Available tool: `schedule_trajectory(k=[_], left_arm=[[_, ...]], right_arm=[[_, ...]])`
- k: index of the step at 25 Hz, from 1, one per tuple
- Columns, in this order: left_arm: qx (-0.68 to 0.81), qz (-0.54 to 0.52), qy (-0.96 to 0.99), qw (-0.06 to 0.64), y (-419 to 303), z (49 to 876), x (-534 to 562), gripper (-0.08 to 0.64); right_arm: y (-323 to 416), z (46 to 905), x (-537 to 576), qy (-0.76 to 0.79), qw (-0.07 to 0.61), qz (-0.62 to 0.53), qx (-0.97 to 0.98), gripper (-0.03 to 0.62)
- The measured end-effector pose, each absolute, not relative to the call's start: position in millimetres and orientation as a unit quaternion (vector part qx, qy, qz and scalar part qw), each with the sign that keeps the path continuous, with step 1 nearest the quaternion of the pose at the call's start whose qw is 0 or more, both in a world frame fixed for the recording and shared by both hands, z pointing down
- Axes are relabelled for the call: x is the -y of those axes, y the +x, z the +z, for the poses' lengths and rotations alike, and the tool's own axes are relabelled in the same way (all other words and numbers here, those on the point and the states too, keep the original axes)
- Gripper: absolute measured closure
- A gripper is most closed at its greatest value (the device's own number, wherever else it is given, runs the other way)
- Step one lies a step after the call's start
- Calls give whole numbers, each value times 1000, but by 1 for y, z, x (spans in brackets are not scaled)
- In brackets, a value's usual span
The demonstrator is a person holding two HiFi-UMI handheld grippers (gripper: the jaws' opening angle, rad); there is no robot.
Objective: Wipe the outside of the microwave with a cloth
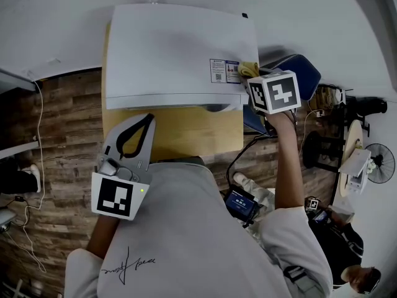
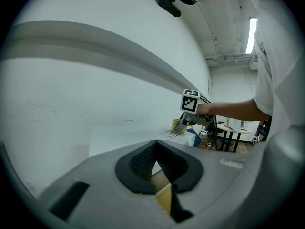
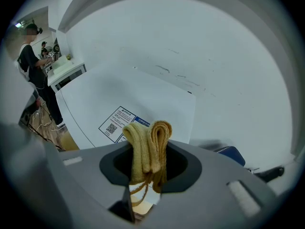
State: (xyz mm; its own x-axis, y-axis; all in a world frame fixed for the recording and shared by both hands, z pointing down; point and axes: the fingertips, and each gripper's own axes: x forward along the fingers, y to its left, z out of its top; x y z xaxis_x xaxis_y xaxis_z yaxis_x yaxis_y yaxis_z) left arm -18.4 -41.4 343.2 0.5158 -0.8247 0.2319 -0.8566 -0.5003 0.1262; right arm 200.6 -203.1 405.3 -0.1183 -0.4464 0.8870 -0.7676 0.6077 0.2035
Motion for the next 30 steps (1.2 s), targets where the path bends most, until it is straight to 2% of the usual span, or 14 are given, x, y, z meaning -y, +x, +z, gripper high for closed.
schedule_trajectory(k=[30], left_arm=[[495,61,860,108,-22,335,26,566]], right_arm=[[120,407,172,351,506,141,776,469]])
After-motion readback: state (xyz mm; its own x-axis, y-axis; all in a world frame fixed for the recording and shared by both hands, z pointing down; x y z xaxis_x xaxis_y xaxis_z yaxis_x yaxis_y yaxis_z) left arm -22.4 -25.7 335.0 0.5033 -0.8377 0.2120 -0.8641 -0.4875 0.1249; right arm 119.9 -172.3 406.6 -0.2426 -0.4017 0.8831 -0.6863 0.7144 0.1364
